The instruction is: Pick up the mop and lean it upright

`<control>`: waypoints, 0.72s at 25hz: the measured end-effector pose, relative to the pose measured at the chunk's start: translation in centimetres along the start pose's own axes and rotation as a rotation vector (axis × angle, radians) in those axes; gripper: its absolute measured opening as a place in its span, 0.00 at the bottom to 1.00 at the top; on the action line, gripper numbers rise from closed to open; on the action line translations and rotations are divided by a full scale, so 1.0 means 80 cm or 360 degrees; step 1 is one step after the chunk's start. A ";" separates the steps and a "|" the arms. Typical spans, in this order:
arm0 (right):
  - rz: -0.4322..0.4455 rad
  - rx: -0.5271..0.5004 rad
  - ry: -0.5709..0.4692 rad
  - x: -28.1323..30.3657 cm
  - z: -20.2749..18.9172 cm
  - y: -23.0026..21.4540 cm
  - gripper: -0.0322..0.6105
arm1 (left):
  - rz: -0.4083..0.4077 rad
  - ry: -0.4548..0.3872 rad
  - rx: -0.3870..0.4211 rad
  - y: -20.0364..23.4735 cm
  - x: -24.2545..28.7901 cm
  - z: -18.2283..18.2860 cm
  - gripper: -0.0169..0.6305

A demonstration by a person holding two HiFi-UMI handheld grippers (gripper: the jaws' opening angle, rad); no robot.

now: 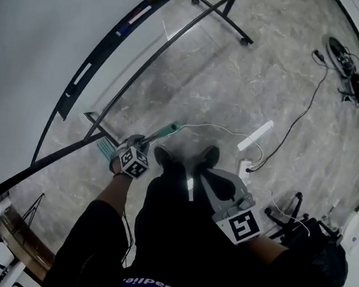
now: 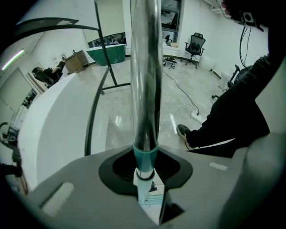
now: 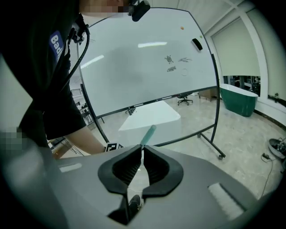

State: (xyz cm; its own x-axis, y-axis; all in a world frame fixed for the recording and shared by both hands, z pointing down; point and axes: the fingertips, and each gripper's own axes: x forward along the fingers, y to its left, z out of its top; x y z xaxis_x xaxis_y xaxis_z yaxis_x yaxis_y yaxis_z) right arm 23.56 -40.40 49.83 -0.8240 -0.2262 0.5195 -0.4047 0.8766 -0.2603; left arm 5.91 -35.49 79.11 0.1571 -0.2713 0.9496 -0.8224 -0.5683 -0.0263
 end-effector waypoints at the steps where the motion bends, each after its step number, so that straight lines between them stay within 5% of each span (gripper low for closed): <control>1: 0.0020 -0.0025 0.0003 -0.001 0.010 0.010 0.09 | 0.0023 -0.0001 -0.0027 0.004 -0.018 -0.012 0.20; 11: 0.0209 -0.0270 -0.0012 0.000 0.105 0.096 0.09 | 0.0280 -0.0078 -0.0372 0.020 -0.177 -0.112 0.19; 18: 0.0248 -0.0439 -0.0083 0.011 0.170 0.137 0.09 | 0.0516 -0.0181 -0.0746 0.029 -0.272 -0.196 0.19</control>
State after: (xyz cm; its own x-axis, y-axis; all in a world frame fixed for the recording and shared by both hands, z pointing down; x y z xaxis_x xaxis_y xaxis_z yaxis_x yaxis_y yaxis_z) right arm 12.98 -36.76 36.41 -0.8896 -0.0955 0.4467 -0.1553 0.9829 -0.0993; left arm -8.01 -18.72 63.31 -0.1069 -0.4707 0.8758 -0.9885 -0.0447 -0.1447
